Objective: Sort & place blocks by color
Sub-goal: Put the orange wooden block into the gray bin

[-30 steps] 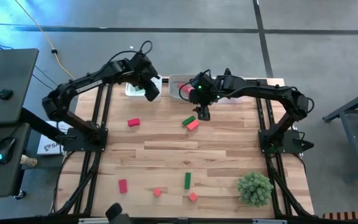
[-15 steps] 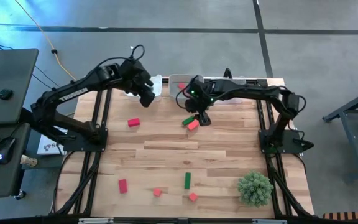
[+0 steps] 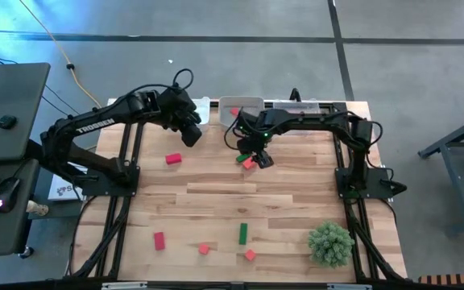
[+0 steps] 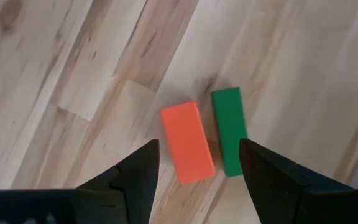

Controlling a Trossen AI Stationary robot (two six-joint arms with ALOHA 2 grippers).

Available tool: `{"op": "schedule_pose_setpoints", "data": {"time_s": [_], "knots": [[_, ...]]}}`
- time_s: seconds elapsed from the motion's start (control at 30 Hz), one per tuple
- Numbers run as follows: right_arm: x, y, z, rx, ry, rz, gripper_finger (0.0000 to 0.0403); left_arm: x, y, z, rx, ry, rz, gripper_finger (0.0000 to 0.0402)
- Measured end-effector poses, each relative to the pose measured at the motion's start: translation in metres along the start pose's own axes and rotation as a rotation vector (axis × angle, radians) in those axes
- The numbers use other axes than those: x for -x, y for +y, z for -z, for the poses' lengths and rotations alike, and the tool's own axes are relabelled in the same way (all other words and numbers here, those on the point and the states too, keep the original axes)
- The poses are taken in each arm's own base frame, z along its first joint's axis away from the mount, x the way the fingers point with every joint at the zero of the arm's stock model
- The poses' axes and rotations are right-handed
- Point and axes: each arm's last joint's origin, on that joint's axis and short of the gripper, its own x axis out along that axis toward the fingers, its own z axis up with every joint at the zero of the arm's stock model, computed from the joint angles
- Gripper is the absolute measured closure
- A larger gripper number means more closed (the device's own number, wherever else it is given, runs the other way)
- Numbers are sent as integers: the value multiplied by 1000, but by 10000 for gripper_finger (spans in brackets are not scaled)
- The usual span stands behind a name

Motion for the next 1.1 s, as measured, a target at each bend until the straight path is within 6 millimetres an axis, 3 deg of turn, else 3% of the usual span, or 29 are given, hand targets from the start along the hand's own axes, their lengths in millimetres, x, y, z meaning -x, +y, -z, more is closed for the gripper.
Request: {"op": "schedule_pose_setpoints", "data": {"time_s": [0.43,0.93,1.1], "knots": [[-34,-5,7,53,68,-70,194,0,-1,0,4,0,2,245],[-57,-5,8,65,153,-45,195,-1,0,0,-41,2,0,245],[-59,-1,5,83,172,-30,231,-1,1,0,-91,1,-7,245]]}}
